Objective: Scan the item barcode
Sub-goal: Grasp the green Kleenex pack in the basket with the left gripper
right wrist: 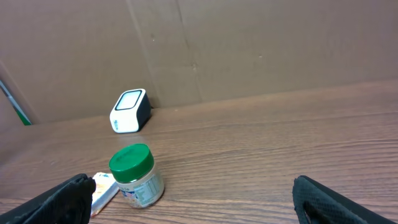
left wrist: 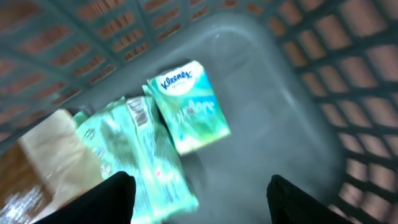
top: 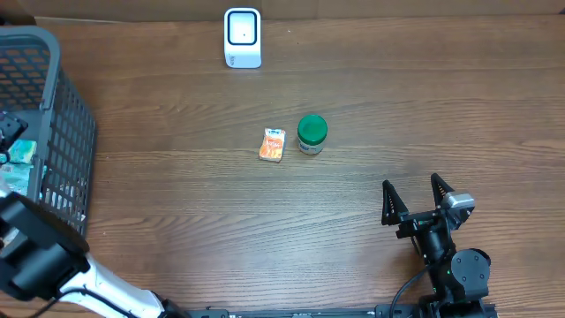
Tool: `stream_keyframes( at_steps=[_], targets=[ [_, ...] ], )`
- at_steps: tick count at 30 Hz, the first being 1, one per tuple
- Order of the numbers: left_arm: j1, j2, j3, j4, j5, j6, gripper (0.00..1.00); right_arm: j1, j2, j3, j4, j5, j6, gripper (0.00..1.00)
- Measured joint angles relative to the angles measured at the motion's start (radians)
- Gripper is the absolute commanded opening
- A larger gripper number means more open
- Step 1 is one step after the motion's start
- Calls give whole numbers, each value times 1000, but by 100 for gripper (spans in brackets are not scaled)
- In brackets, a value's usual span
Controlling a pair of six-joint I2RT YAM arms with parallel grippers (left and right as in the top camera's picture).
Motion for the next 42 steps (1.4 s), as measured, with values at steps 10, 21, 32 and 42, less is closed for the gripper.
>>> stream_keyframes(
  at_steps=[10, 21, 32, 42],
  targets=[
    [-1, 160, -2, 154, -35, 56, 68, 0, 0, 0, 0, 0, 0, 100],
    [-23, 244, -2, 178, -53, 108, 54, 0, 0, 0, 0, 0, 0, 100],
    [-23, 252, 27, 151, -79, 126, 4, 0, 0, 0, 0, 0, 0, 100],
    [-23, 235, 153, -114, 47, 50, 4, 0, 0, 0, 0, 0, 0, 100]
  ],
)
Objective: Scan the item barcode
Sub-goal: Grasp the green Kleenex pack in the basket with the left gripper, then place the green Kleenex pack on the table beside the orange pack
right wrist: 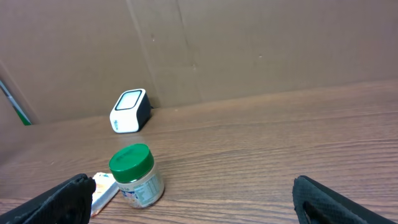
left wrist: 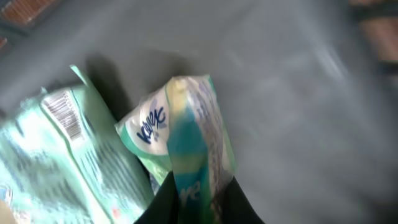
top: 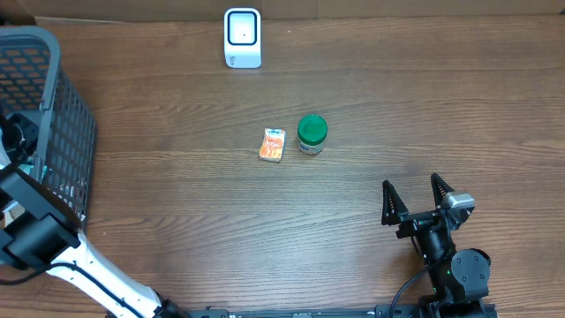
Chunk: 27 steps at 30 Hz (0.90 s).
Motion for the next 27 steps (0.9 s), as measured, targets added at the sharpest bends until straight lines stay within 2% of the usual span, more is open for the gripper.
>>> stream_keyframes(
  at_steps=[4, 8, 14, 21, 27],
  targets=[
    [-5, -111, 57, -85, 139, -29, 4, 0, 0, 0, 0, 0, 0, 100],
    [-42, -329, 93, -115, 216, -40, 4, 0, 0, 0, 0, 0, -1, 100],
    [-216, -600, 133, -197, 251, -39, 4, 0, 0, 0, 0, 0, 0, 100],
    [-559, -593, 82, -305, 132, -19, 4, 0, 0, 0, 0, 0, 0, 100],
    [-816, -520, -160, -216, -18, 6, 4, 0, 0, 0, 0, 0, 0, 100]
  ],
)
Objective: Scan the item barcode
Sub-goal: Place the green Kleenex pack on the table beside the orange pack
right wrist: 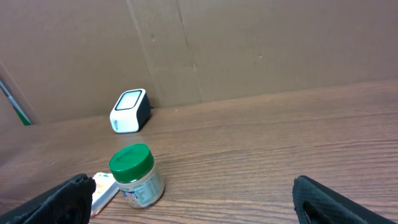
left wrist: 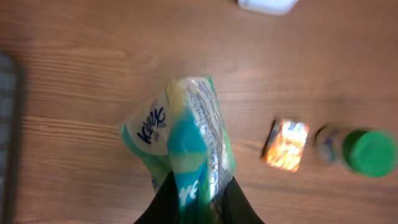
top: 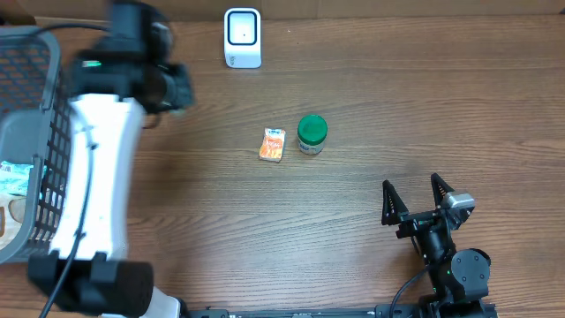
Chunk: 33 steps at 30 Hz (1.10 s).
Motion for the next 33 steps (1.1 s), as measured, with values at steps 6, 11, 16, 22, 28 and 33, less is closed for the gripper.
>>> stream_keyframes(
  at_steps=[6, 11, 16, 22, 28, 33],
  targets=[
    [-132, 96, -201, 180, -54, 50, 4, 0, -1, 0, 0, 0, 0, 100],
    [-209, 190, -247, 233, -71, 81, 21, 0, -1, 0, -1, 0, 0, 100],
    [-246, 278, -249, 249, -88, 108, 71, 0, -1, 0, -1, 0, 0, 100],
    [-245, 286, -248, 243, -99, 113, 75, 0, -1, 0, 0, 0, 0, 100],
    [-237, 285, -100, 104, -102, 113, 74, 0, -1, 0, -1, 0, 0, 100],
    [-193, 240, 98, 8, -102, 108, 73, 0, -1, 0, 0, 0, 0, 100]
  ],
)
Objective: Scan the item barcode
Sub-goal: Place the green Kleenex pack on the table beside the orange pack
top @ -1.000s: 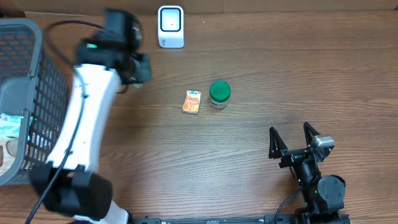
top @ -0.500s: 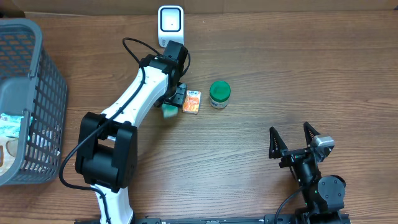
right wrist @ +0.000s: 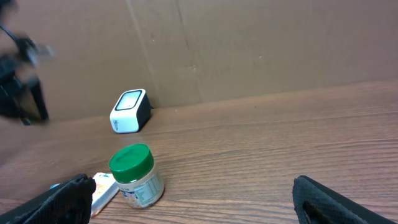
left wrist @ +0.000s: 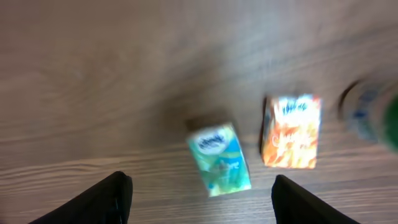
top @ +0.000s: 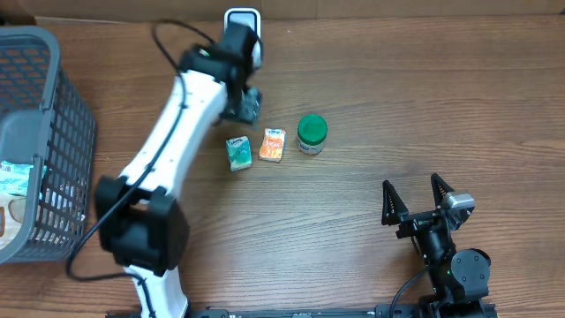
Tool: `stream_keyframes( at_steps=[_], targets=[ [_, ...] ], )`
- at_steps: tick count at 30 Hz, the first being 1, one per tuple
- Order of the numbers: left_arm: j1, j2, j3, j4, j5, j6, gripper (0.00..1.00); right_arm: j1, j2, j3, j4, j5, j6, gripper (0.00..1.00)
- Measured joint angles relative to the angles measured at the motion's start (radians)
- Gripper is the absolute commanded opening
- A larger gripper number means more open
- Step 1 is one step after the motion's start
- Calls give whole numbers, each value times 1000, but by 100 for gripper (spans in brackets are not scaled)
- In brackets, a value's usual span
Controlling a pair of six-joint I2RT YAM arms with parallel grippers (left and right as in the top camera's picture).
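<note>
A green Kleenex tissue pack (top: pixel 238 153) (left wrist: pixel 219 158) lies flat on the wooden table, just left of an orange packet (top: pixel 273 145) (left wrist: pixel 291 132). My left gripper (top: pixel 245 104) (left wrist: pixel 200 202) hangs open a little above the pack, nothing between its fingers. The white scanner (top: pixel 242 35) (right wrist: pixel 129 111) stands at the table's far edge, partly behind the left arm in the overhead view. My right gripper (top: pixel 413 199) (right wrist: pixel 193 205) rests open near the front right, far from the pack.
A green-lidded jar (top: pixel 312 134) (right wrist: pixel 137 175) stands right of the orange packet. A grey mesh basket (top: pixel 53 132) sits at the left edge with more packs (top: pixel 16 172) inside. A brown cardboard wall backs the table.
The left gripper held the tissue pack over the table left of the scanner. Now the pack lies on the table beside the orange packet, and the gripper is open above it.
The left gripper was open over tissue packs in the basket, then shut on the Kleenex pack there. Later it held the pack over the table. Now the pack lies beside the orange packet, let go. The right arm stayed still.
</note>
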Motion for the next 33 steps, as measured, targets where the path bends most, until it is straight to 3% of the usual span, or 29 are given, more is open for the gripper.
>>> stream_keyframes(
  at_steps=[6, 15, 21, 25, 33],
  targets=[
    [169, -177, 154, -40, 0, -60, 69, 0, 0, 0, 0, 0, 0, 100],
    [575, -359, 174, -79, 0, -148, 57, 0, 0, 0, 1, 0, 0, 100],
    [827, -353, 113, -57, 3, -251, 67, 0, 0, 0, 0, 0, 0, 100],
    [947, -348, 16, 7, 8, -291, 82, 0, 0, 0, 0, 0, 0, 100],
    [1030, -235, -137, 149, 15, -265, 79, 0, 0, 0, 0, 0, 0, 100]
  ],
)
